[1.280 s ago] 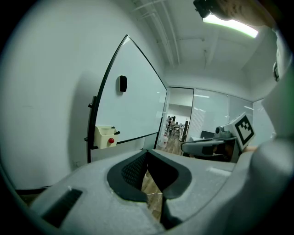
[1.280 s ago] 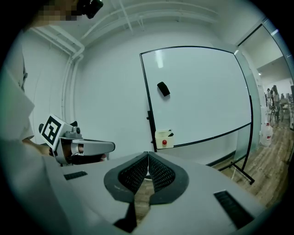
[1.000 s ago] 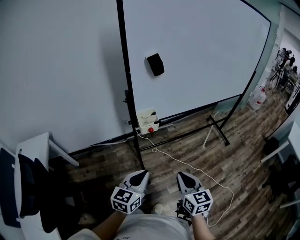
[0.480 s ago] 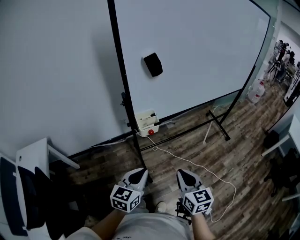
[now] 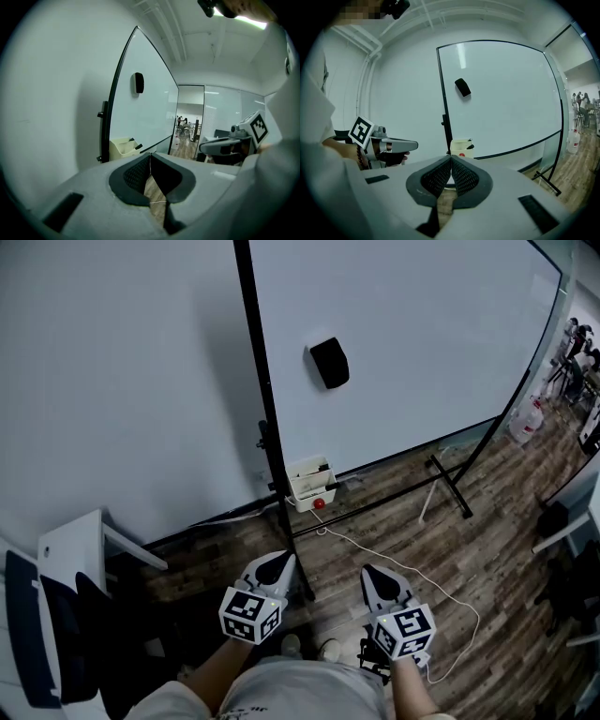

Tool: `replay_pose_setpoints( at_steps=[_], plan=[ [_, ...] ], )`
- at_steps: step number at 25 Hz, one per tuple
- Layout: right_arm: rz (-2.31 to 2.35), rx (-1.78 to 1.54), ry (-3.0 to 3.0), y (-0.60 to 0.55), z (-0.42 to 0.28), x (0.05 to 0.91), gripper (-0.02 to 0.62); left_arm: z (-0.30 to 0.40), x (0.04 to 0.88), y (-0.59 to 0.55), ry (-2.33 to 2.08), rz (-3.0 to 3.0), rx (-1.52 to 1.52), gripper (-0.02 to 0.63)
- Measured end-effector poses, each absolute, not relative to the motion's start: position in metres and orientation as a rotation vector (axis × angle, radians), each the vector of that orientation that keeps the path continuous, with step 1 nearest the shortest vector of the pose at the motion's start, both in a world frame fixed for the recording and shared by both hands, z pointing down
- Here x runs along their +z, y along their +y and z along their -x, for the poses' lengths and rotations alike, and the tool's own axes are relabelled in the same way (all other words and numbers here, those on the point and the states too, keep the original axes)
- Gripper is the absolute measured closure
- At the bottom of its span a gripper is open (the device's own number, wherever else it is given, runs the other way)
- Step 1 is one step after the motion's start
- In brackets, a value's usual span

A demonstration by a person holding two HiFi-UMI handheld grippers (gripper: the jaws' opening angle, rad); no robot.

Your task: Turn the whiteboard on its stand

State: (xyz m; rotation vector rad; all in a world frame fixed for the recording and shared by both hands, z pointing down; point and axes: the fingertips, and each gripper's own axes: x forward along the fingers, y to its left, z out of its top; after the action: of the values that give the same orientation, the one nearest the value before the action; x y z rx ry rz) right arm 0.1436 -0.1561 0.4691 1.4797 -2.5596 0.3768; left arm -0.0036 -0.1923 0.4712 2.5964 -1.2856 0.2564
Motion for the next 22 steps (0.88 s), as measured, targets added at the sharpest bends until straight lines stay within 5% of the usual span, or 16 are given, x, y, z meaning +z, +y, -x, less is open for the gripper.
replay_pose_setpoints(
  at_steps=[22],
  plan=[
    [-1.335, 0.271, -2.569, -0.255, -0.088, 0.462, 0.589, 0.053, 0.477, -0.336, -1.359, -2.572, 0.314, 0.557]
  ],
)
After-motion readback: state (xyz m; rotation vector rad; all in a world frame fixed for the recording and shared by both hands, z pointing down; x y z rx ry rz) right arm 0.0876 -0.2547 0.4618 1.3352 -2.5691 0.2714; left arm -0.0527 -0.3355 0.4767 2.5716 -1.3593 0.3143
